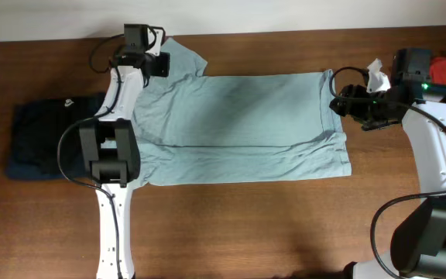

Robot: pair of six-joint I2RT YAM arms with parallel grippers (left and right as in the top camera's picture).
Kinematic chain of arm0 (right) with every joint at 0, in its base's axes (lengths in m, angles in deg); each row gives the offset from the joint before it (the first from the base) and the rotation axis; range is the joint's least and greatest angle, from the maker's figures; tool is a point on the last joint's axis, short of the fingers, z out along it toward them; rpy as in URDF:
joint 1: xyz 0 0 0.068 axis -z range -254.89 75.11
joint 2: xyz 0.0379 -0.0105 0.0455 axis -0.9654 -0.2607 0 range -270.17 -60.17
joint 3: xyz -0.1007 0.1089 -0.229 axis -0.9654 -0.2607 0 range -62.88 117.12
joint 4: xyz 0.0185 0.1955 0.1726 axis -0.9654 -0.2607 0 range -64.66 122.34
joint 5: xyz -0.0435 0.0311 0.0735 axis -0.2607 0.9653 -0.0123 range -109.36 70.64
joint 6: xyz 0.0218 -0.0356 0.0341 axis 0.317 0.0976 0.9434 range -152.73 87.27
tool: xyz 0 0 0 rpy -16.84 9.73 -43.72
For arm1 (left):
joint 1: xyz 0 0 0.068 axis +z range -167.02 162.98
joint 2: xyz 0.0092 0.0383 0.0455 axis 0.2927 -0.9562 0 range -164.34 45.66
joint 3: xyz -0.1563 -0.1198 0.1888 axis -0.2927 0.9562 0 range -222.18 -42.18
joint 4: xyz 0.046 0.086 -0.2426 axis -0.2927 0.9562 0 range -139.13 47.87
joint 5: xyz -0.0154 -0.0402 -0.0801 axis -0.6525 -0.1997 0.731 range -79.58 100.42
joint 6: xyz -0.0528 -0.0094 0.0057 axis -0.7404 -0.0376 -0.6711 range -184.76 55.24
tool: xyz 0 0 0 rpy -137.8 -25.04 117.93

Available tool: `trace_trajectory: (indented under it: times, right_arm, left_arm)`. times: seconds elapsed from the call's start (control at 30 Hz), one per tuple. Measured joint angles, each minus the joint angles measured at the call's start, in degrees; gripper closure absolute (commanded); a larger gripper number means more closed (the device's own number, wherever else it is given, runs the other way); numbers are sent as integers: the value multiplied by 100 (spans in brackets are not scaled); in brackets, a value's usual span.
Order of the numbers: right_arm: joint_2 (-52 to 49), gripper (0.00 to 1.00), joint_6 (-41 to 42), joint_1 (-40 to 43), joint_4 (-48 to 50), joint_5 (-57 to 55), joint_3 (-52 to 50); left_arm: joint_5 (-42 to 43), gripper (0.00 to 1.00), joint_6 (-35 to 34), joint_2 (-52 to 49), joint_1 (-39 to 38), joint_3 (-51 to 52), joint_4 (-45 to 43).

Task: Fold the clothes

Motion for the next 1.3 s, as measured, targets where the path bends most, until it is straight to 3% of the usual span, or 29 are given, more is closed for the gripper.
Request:
trace_trajectory:
  times: [0.3,0.37,0.43,0.47,0.57,0.77,1.03,1.13,1.17,1.23,1.3]
  right_arm:
    - [-2,32,0,0,17,0,0]
    - [-2,31,2,0,52,0,0]
    - [-2,31,2,0,79,0,0]
    - [-2,32,2,0,94,0,0]
    - [-2,31,2,0,98,0,0]
    - [-2,31,2,0,98,0,0]
    - [-2,31,0,0,50,0,0]
    - [-2,31,2,0,-7,0,0]
    - [-2,31,2,0,-15,0,0]
    - [-2,31,2,0,-17,0,0]
    - [-2,32,0,0,-17,0,0]
  left_arm:
    - [13,100,68,-214,-20,-1731,3370]
    - [11,89,70,-234,-24,-2273,3786]
    - [-11,85,63,-234,-26,-2601,3853]
    - [-57,72,85,-234,-26,-2728,3818]
    - [-313,62,122,-234,-31,-2920,3467]
    - [-520,52,229,-378,-13,-2920,3139]
    - [-501,48,310,-1049,-9,-2916,2546]
    - [-372,50,328,-1150,-9,-2916,2363]
    - [-345,57,326,-1158,-7,-2916,2330]
    - [-249,82,328,-1180,-9,-2916,2323]
    - [-144,100,345,-1215,-9,-2916,2332]
